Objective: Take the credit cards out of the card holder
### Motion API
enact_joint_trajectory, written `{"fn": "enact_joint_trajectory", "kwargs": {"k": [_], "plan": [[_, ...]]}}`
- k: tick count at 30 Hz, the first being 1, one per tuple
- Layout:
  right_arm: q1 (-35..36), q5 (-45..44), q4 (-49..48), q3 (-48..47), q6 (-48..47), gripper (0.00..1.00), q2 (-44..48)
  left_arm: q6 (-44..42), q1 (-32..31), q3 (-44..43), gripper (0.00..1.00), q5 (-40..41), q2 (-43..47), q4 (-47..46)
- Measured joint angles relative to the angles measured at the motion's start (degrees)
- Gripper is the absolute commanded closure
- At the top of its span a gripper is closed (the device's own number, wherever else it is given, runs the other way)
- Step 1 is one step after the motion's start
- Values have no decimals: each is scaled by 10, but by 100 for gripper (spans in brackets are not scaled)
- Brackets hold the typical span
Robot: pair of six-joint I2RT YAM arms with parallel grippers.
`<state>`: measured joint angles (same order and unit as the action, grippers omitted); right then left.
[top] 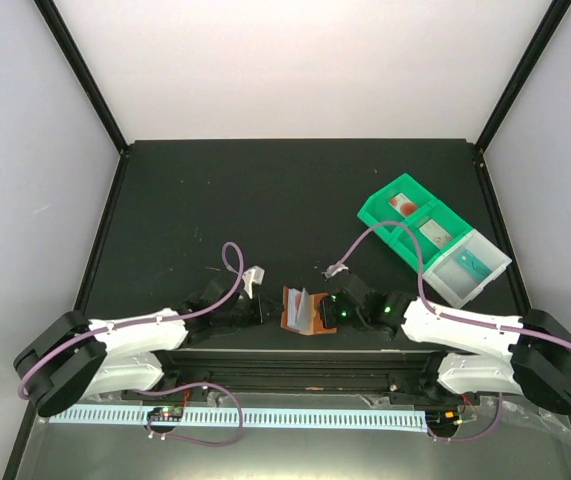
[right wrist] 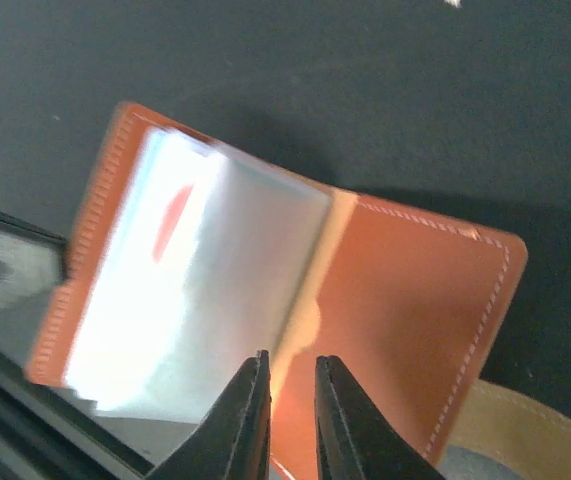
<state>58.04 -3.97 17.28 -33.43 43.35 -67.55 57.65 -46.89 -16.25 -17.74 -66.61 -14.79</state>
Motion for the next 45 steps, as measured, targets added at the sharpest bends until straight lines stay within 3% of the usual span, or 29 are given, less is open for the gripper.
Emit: {"fn": "enact_joint_trajectory", "kwargs": {"k": [10, 15, 20, 24, 34, 45], "plan": [[0, 16, -90, 104, 0, 88, -10, 5, -1, 25, 98, 46, 79, 62], [0, 15, -112, 106, -7, 88, -20, 2, -1, 25, 84, 75, 120, 117], [0, 14, -122, 106, -10, 89, -29, -6, -1, 11, 62, 87, 134, 164], [0, 13, -125, 106, -10, 90, -37, -14, -4, -11, 55, 93, 134, 186], [0, 13, -129, 106, -10, 90, -43, -24, -7, -15, 44, 69, 114, 141], [0, 11, -130, 107, -10, 91, -42, -40, -7, -23, 43, 27, 25, 60]]}}
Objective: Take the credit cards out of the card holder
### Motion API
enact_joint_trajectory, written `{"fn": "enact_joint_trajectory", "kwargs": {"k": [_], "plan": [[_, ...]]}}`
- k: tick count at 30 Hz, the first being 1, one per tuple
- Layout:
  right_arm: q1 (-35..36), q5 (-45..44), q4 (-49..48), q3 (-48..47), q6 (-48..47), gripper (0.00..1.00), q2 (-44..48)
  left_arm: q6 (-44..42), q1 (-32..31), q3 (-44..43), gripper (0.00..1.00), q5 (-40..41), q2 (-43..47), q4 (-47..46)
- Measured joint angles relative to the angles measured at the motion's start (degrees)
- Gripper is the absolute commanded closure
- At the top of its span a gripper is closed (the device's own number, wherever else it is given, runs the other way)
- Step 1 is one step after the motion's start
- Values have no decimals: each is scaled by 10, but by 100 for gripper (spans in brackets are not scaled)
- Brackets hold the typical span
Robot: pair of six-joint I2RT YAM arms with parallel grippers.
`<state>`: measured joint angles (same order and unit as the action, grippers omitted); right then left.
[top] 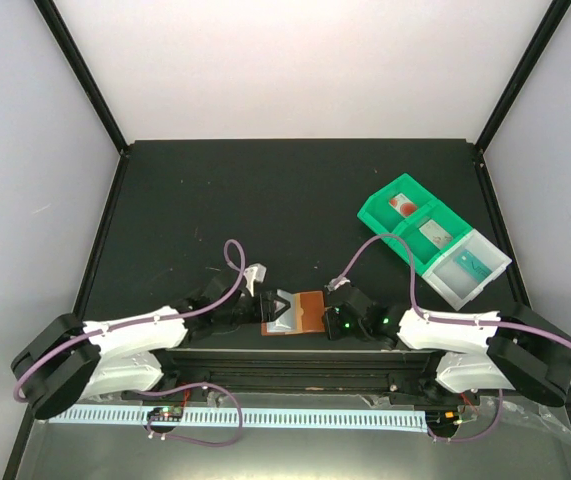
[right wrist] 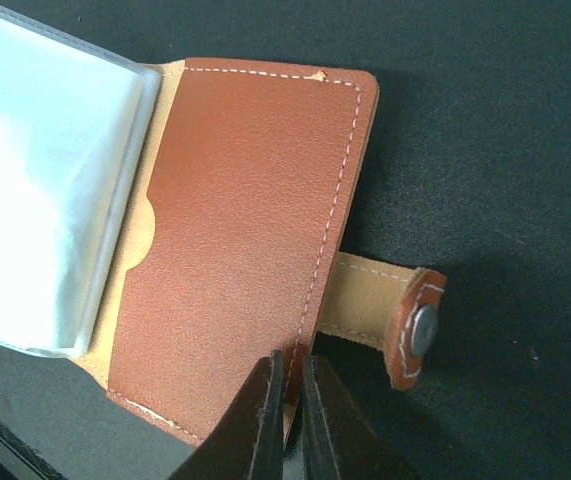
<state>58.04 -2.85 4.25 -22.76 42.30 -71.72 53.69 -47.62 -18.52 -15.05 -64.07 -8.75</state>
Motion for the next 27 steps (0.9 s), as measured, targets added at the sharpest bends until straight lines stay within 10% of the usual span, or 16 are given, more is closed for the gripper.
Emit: {"fn": "enact_joint_trajectory", "kwargs": {"k": [27], "plan": [[0, 20, 6, 19, -22, 81, 157, 34, -26, -77, 45, -61, -190, -154]]}}
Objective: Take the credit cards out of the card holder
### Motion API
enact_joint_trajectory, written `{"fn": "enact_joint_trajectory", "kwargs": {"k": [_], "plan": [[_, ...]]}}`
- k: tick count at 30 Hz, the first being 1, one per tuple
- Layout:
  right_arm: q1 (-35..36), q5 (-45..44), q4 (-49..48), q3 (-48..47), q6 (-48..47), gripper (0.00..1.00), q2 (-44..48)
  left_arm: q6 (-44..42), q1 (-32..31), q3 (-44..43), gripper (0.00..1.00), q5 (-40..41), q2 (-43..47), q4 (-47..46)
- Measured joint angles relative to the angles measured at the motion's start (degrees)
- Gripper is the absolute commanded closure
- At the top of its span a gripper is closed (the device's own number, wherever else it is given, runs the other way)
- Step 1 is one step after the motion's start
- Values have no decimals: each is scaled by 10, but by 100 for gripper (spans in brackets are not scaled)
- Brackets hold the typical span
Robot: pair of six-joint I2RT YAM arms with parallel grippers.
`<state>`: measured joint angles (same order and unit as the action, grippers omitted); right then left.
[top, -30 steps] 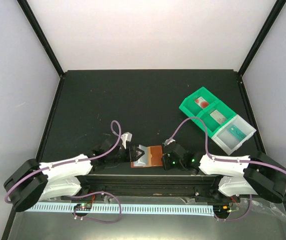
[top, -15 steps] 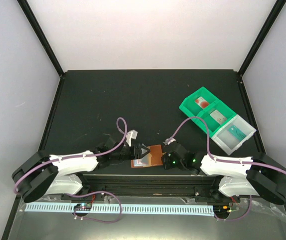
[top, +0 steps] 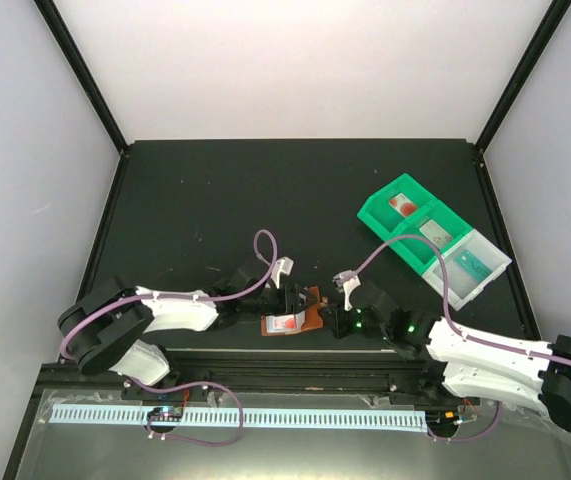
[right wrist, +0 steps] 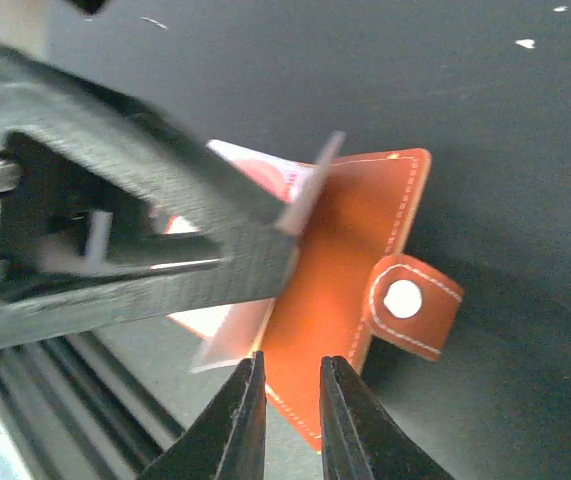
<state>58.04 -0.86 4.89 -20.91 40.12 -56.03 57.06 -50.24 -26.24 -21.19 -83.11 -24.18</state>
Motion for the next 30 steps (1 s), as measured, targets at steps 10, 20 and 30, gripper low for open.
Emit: {"fn": "enact_joint_trajectory", "kwargs": {"k": [10, 20, 30], "plan": [[4, 71, -75, 33, 19, 82, 30, 6, -1, -36, 46, -11, -61, -38], [14, 60, -128, 33, 38, 83, -52, 16, -1, -38, 47, -23, -91, -60], [14, 14, -139, 33, 51, 84, -153, 15, 4, -38, 47, 7, 19, 40]]}}
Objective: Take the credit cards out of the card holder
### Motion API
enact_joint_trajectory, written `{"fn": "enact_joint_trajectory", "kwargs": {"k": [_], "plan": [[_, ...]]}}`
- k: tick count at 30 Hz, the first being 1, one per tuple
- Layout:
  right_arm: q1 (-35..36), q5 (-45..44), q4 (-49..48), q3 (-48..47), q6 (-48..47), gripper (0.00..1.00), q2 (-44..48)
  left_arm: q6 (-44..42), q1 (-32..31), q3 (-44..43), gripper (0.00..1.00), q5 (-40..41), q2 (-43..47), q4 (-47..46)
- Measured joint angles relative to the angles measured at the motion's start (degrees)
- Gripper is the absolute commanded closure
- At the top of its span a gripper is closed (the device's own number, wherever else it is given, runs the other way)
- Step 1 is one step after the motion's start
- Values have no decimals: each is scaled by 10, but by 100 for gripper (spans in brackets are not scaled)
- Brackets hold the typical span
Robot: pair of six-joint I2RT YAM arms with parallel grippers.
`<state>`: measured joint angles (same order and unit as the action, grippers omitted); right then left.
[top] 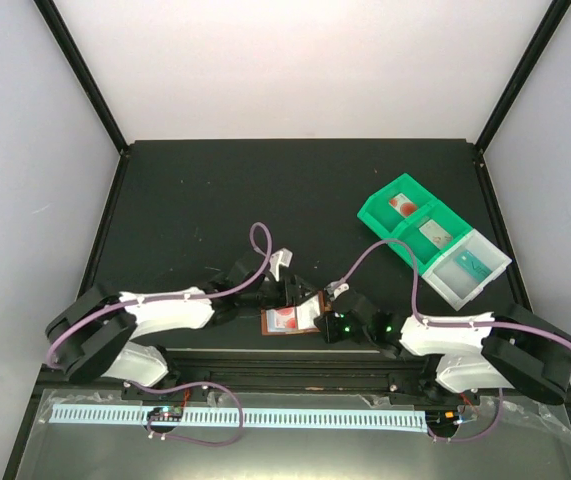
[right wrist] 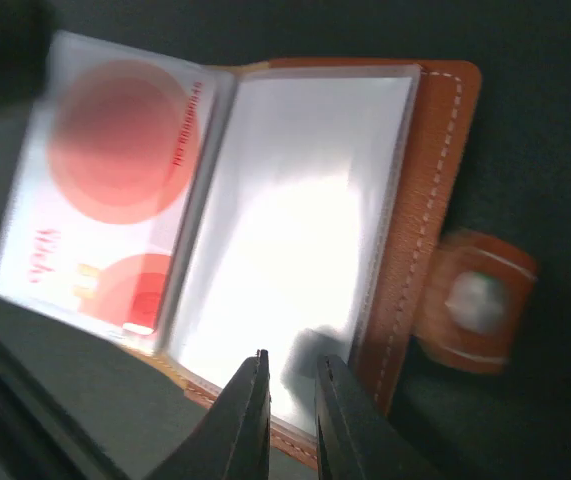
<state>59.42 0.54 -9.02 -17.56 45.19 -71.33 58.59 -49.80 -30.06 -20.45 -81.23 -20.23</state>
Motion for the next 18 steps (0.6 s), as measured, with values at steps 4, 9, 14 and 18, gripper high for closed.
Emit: {"fn": "enact_joint_trajectory", "kwargs": {"k": [4, 9, 14, 18], "plan": [[0, -7, 4, 0, 11, 84, -14, -8, 4, 1, 47, 35, 59, 71], [0, -12, 4, 0, 19, 84, -14, -14, 11, 25, 56, 79, 129, 146], [0, -15, 15, -6, 19, 84, -14, -17, 13, 80, 73, 99, 167, 172], [0, -12, 39, -33, 15, 84, -14, -22, 13, 101, 77, 103, 171, 182]]}}
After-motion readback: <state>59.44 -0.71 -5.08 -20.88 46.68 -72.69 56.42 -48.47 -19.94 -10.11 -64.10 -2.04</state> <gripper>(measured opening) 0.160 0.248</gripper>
